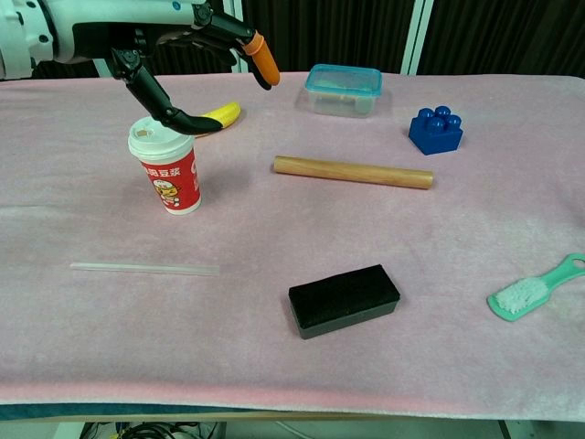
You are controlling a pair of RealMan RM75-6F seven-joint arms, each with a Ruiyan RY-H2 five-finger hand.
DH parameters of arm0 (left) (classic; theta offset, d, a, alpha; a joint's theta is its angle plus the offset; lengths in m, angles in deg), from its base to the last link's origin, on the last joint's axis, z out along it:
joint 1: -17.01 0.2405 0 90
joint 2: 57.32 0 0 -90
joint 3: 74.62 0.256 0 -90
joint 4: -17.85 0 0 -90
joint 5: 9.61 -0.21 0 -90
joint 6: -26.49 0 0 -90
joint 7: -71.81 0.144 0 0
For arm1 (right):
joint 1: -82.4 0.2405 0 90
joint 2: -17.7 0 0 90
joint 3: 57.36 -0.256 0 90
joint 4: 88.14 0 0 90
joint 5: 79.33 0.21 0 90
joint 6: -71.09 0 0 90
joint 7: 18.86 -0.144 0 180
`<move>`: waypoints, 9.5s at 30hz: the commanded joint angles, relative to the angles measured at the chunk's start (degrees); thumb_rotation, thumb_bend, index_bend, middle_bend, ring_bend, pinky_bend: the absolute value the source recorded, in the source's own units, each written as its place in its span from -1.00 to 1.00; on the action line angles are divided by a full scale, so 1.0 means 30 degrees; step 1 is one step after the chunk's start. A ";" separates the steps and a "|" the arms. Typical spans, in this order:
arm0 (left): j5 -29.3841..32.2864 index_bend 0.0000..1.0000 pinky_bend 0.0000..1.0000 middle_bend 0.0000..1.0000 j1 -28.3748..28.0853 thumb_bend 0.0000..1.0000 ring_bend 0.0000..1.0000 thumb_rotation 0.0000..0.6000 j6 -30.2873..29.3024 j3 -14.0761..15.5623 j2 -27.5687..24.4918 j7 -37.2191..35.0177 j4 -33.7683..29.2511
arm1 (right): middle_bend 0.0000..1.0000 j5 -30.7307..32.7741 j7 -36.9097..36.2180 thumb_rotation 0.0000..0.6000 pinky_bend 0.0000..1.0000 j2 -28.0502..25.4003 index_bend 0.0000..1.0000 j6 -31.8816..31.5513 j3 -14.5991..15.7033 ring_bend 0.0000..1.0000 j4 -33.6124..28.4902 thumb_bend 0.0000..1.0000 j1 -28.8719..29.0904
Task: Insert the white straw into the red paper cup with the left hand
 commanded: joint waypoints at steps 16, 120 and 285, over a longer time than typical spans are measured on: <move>-0.0220 -0.48 -0.78 -0.56 0.0502 -0.32 -0.97 1.00 -0.0849 0.0941 -0.0557 0.1610 -0.1560 | -0.91 -0.0170 -0.0513 1.00 -0.60 -0.0288 -0.95 -0.0127 0.0036 -0.68 -0.0114 -0.44 -0.0132; 0.4555 0.12 -0.95 -0.54 0.3014 -0.19 -0.96 1.00 -0.3252 0.4083 0.8693 1.3156 0.5514 | -0.91 0.0299 -0.0992 1.00 -0.60 -0.0402 -0.95 0.0166 -0.0127 -0.68 -0.0099 -0.44 -0.0117; -0.7539 0.35 -0.81 -0.40 -0.1301 -0.16 -0.96 1.00 -0.4804 0.5073 0.1315 -3.8858 1.5720 | -0.91 0.1176 -0.0650 1.00 -0.60 -0.0311 -0.95 0.0323 -0.0369 -0.68 -0.0264 -0.43 -0.0131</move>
